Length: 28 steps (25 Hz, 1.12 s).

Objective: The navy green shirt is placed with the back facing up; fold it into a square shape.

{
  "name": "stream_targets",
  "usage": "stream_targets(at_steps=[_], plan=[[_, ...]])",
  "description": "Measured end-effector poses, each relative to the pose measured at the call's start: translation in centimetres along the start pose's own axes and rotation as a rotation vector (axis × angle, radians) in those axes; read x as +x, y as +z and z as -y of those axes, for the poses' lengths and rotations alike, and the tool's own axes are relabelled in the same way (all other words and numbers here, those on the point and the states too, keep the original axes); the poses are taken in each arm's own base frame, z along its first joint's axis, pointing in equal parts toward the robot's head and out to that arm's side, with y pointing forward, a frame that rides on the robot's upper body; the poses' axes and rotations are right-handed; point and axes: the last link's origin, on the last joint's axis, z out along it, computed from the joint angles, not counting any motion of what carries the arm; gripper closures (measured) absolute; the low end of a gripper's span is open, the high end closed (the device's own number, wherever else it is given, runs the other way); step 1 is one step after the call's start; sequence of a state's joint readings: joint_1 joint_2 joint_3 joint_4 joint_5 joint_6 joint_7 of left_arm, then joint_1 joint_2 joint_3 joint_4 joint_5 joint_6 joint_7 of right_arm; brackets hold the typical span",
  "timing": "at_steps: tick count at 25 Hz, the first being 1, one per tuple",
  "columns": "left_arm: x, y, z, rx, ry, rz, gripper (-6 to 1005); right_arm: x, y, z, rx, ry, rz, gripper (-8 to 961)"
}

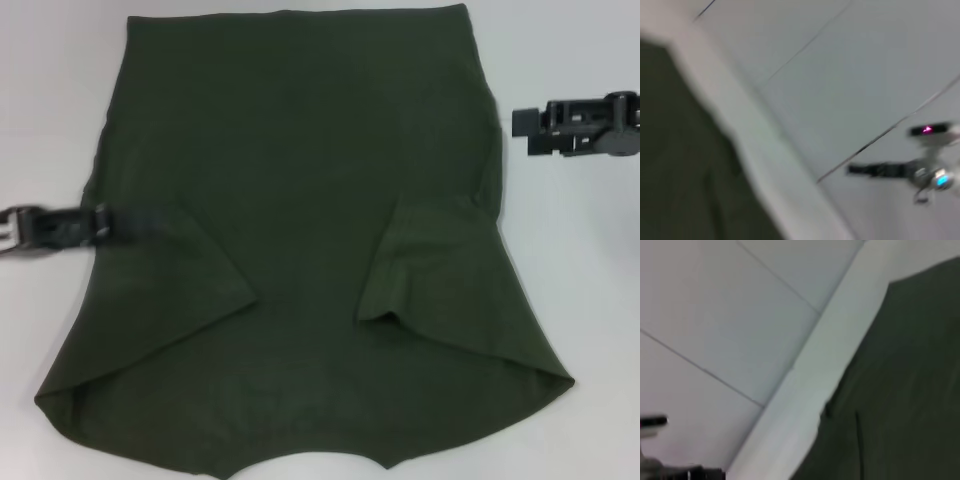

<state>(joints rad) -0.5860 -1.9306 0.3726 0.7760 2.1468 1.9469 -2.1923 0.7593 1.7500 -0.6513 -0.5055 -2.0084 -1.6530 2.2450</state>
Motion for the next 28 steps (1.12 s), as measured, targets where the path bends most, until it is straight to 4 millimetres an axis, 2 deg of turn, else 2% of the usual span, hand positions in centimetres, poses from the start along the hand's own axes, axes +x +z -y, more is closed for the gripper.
stream_targets(at_steps=[2, 6, 12, 23, 28], plan=[[-0.1, -1.2, 0.3, 0.062, -0.084, 0.046, 138, -0.2, 0.3, -0.3, 0.011, -0.010, -0.049, 31], [-0.9, -2.4, 1.2, 0.167, -0.226, 0.124, 139, -0.1, 1.0, -0.7, 0.030, -0.020, -0.136, 33], [-1.6, -3.4, 2.1, 0.293, -0.307, 0.196, 139, 0.0, 2.3, -1.1, 0.045, -0.042, -0.216, 36], [-4.0, -2.9, 4.7, 0.411, -0.382, 0.241, 139, 0.6, 3.2, -0.9, 0.057, -0.044, -0.247, 42], [-4.3, -2.8, 5.0, 0.435, -0.381, 0.277, 138, 0.7, 3.2, -0.6, 0.066, -0.043, -0.240, 41]])
